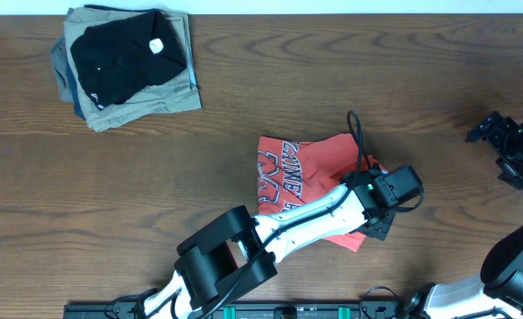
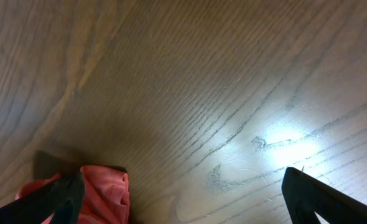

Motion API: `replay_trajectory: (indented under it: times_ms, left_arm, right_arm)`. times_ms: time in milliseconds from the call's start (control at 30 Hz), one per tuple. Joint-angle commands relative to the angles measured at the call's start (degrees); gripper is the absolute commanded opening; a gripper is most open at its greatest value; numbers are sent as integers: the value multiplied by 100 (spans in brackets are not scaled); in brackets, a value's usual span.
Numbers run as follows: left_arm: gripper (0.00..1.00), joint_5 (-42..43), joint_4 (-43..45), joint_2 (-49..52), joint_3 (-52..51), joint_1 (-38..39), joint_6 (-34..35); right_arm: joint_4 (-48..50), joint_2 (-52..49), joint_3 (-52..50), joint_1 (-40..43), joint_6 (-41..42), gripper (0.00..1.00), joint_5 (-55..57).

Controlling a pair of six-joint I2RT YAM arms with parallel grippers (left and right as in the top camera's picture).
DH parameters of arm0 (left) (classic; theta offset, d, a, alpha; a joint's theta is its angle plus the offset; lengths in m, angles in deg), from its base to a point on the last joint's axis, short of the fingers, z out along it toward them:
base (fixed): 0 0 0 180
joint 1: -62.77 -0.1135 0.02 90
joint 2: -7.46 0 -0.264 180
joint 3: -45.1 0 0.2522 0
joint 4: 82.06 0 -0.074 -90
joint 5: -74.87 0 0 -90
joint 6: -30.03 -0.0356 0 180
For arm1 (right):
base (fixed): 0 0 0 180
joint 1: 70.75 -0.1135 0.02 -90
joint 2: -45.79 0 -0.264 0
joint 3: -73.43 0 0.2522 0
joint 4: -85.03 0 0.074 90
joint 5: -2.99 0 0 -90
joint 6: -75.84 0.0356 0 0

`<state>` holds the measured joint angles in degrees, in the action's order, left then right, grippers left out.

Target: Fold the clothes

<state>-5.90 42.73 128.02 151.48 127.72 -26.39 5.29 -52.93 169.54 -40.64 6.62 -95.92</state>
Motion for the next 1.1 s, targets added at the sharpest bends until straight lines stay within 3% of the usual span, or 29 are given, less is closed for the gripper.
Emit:
replay_trajectory:
  times_ms: [0,67,167,200,267,367,500,667,900,1067]
  left_arm:
    - [16,188,-212,-398,175,-15,-304]
    - [31,111,-387,-710,203,-50,-468]
    - [77,-400,-774,-1200,203,-155,-459]
    - [87,-603,-951,-1342,203,-203,-452]
    - [95,-1008,-1423,-1602,203,-352,-297]
    - [97,-1335,-2199,-1738,201,-699,-11]
    - [97,-1338,-2592,-1681,-48,-1196,-7]
    - [97,-1331,-2470,-1670,-645,-1644,4]
    - [97,-1220,-2358,-1670,-1620,-2105,579]
    - [89,-964,-1714,-1670,-2216,-2201,549]
  right_arm:
    - [-2,101,68,46,-7,99,57]
    - [-2,101,68,46,-7,99,57]
    - [-2,101,68,46,-7,99,57]
    - [-2,101,68,46,-7,99,57]
    - [0,101,68,46,-7,99,57]
    - [-2,101,66,46,-4,99,57]
    - [-2,101,68,46,-7,99,57]
    - [-2,101,68,46,-7,99,57]
    - [-2,101,68,46,-7,99,57]
    - [-2,101,68,46,-7,99,57]
